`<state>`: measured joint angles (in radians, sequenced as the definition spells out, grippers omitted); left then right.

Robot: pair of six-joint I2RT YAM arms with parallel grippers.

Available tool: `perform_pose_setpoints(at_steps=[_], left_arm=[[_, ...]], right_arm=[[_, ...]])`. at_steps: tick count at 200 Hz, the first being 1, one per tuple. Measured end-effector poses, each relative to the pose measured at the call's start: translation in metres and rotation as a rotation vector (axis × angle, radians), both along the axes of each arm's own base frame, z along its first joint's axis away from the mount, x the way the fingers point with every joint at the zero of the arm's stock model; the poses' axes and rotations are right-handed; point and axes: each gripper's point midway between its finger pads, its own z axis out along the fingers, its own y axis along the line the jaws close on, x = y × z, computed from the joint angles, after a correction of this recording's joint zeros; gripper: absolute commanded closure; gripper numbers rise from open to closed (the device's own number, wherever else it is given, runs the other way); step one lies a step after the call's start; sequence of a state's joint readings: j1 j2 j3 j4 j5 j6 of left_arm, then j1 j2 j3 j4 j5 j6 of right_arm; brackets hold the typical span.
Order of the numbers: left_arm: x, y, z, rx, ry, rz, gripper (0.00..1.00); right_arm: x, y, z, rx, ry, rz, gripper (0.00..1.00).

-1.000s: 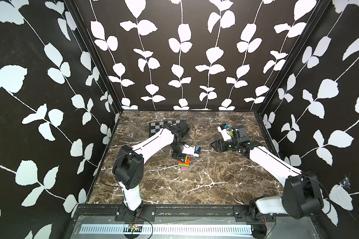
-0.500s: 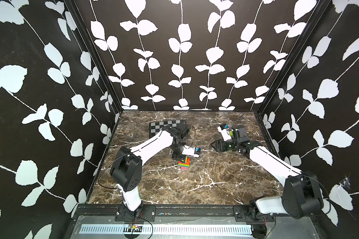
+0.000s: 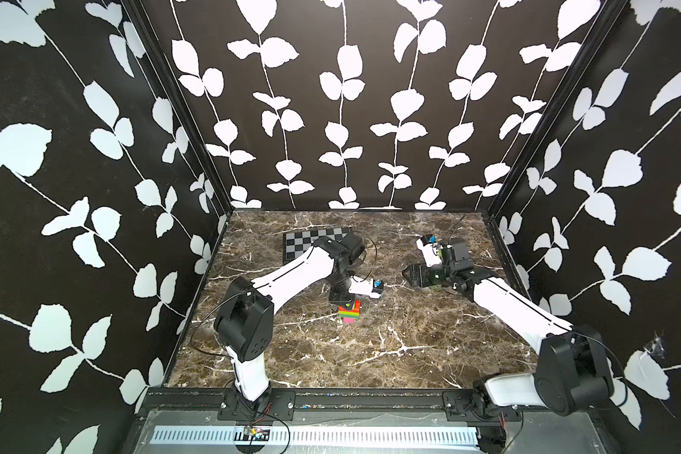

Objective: Assemble a carrot with lego
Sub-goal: Assemble the lego brick with the lego brick, then pick up the lego brick from the center of the board.

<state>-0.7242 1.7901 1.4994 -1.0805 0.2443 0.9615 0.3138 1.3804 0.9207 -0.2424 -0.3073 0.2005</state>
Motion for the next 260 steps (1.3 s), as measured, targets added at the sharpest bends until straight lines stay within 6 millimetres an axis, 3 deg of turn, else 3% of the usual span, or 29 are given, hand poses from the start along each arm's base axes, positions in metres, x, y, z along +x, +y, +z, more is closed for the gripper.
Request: perform_pose_setpoints(at_steps=[38,95,119,144,178,202,223,260], left_arm=[[-0.001,-0.002,0.006,-0.004,0.018,0.024,0.56],[-0.003,-0.004,0.008,-0.021,0.028,0.033,0.54],[-0.006,-0.008,0.018,-0.068,0.029,0.048,0.51],[-0.01,-0.02,0.047,-0.188,0.011,0.065,0.5],[-0.016,-0.036,0.101,-0.404,-0.04,0.098,0.49],[-0.017,-0.044,0.127,-0.513,-0.063,0.124,0.49],[-0.016,-0.047,0.134,-0.556,-0.069,0.141,0.49],[-0.016,-0.047,0.125,-0.55,-0.053,0.163,0.49]], right_arm=[[0.007,-0.01,0.0,-0.013,-0.006,-0.077,0.18],[0.015,-0.015,-0.001,-0.024,-0.019,-0.12,0.17],[0.022,-0.03,-0.005,-0.04,-0.013,-0.177,0.16],[0.04,-0.062,-0.023,-0.083,0.036,-0.31,0.15],[0.067,-0.106,-0.061,-0.122,0.15,-0.511,0.15],[0.078,-0.13,-0.087,-0.127,0.225,-0.621,0.15],[0.083,-0.138,-0.103,-0.12,0.269,-0.672,0.16],[0.095,-0.127,-0.114,-0.068,0.307,-0.686,0.22]])
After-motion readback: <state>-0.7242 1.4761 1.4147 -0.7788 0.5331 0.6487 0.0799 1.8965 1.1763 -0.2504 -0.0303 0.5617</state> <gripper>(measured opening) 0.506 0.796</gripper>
